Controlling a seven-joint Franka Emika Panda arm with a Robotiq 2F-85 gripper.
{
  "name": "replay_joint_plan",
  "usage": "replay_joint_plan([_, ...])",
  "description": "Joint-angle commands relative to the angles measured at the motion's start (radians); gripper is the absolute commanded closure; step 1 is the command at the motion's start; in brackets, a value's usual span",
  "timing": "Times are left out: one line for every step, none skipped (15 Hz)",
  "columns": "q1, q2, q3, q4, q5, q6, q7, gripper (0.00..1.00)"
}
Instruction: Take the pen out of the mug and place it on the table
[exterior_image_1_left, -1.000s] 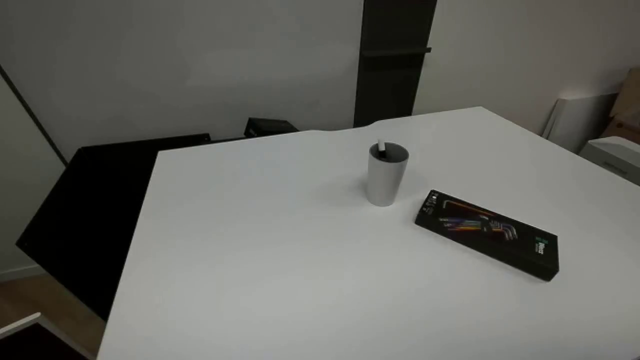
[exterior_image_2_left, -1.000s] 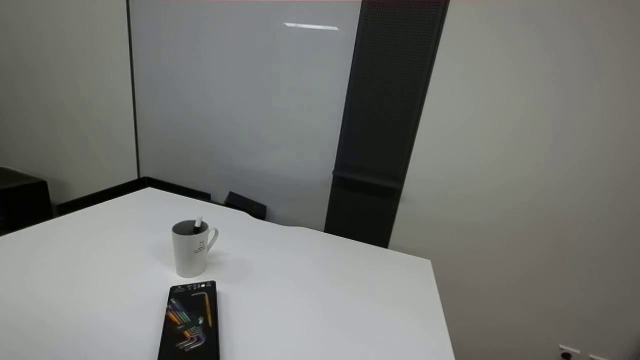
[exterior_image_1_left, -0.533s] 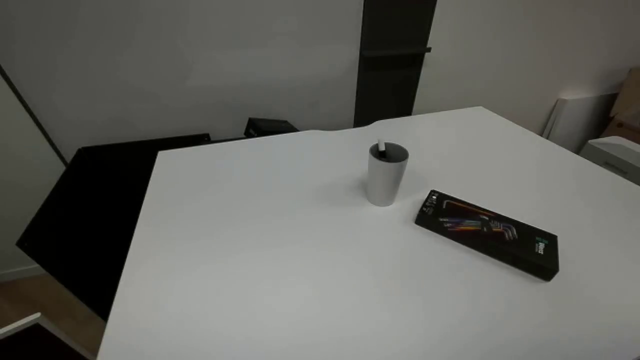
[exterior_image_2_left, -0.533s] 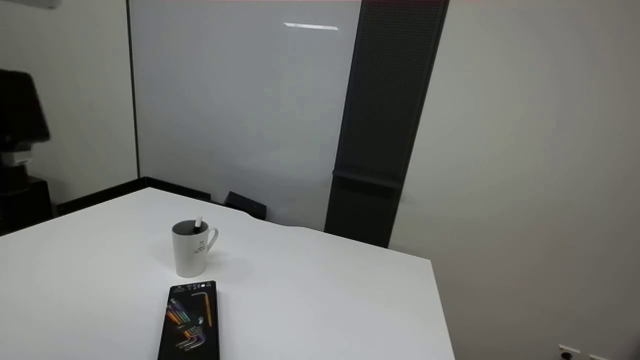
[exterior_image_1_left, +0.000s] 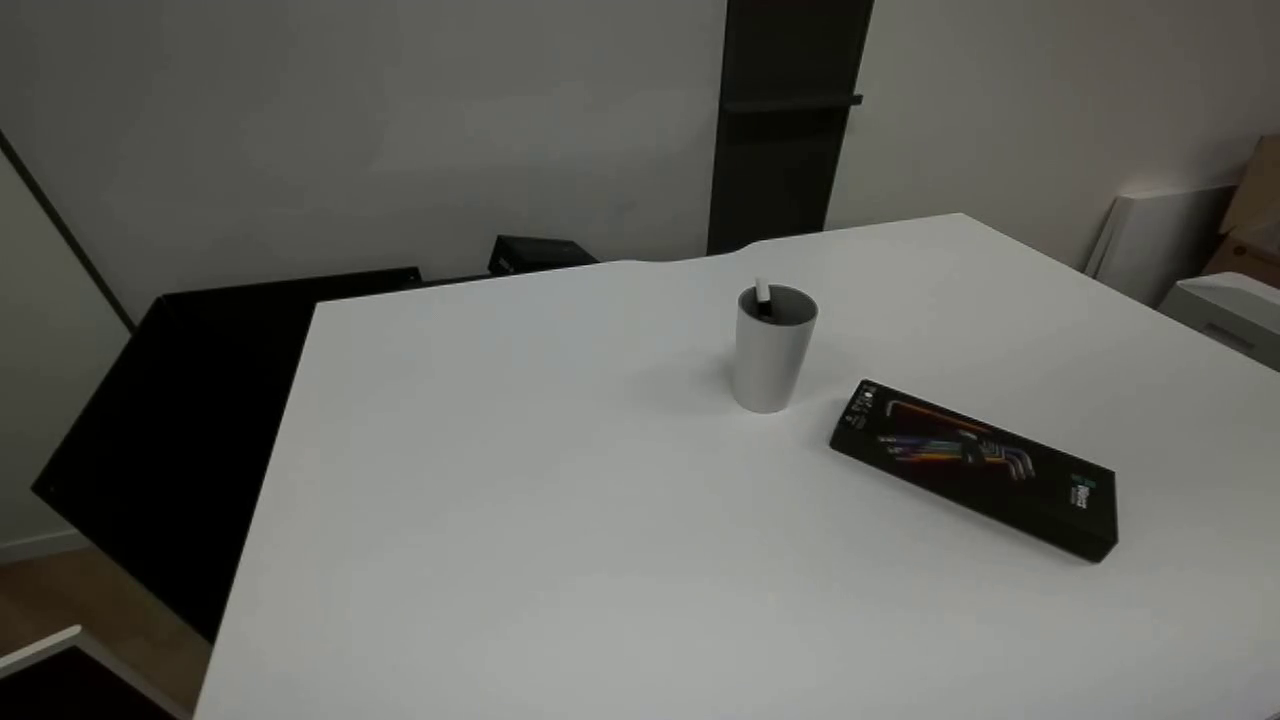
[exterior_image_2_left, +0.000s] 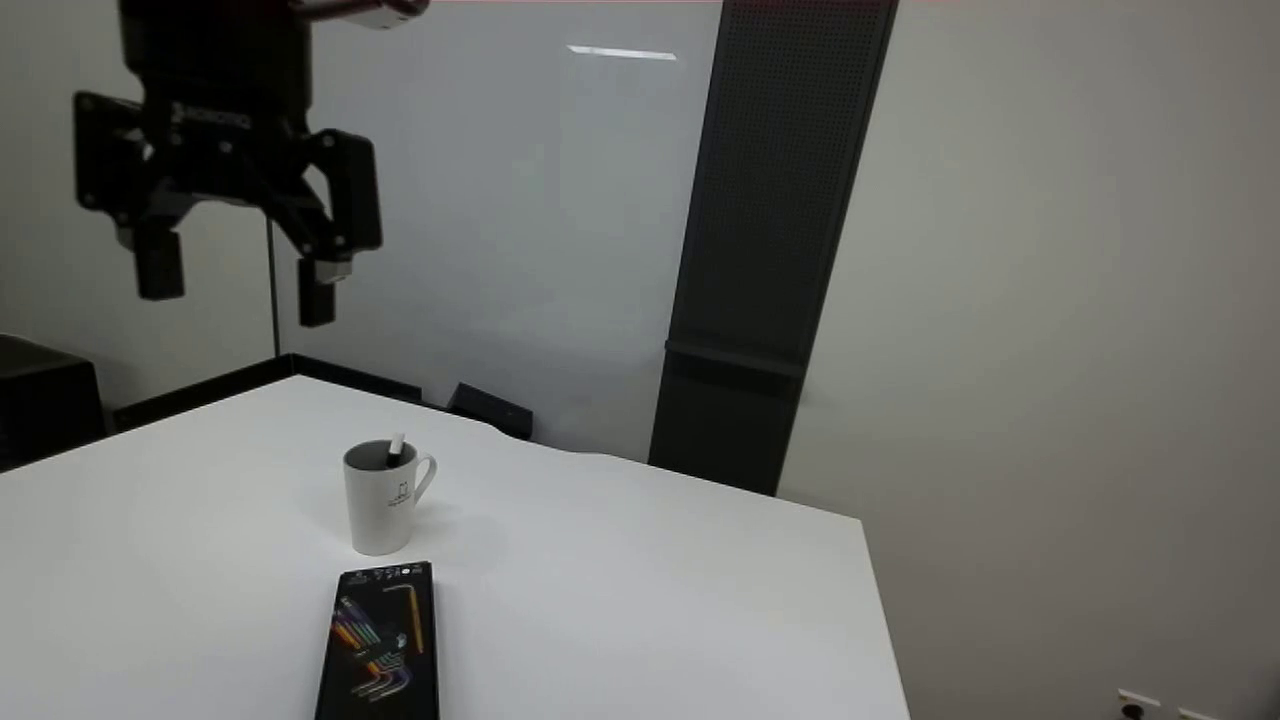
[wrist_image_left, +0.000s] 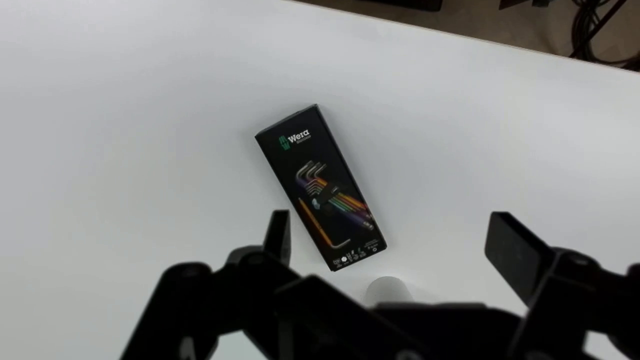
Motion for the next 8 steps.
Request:
replay_joint_plan([0.001, 0.18, -0.034, 0.187, 0.029, -0.009, -0.095, 0.0])
replay_joint_plan([-0.001, 0.219, -0.039, 0.23, 0.038, -0.015, -0.12, 0.0])
replay_joint_plan([-0.003, 0.254, -0.041, 0.266, 0.043, -0.022, -0.137, 0.0])
replay_joint_plan([-0.005, 0.291, -0.042, 0.306, 0.052, -0.029, -0.155, 0.0])
replay_joint_plan([-0.009, 0.326, -0.041, 0.343, 0.057, -0.034, -0.168, 0.0])
replay_joint_plan([-0.014, 0.357, -0.042, 0.382, 0.065, -0.047, -0.183, 0.0])
replay_joint_plan([-0.019, 0.391, -0.038, 0.418, 0.071, -0.055, -0.193, 0.0])
replay_joint_plan([-0.024, 0.425, -0.035, 0.457, 0.077, -0.068, -0.201, 0.0])
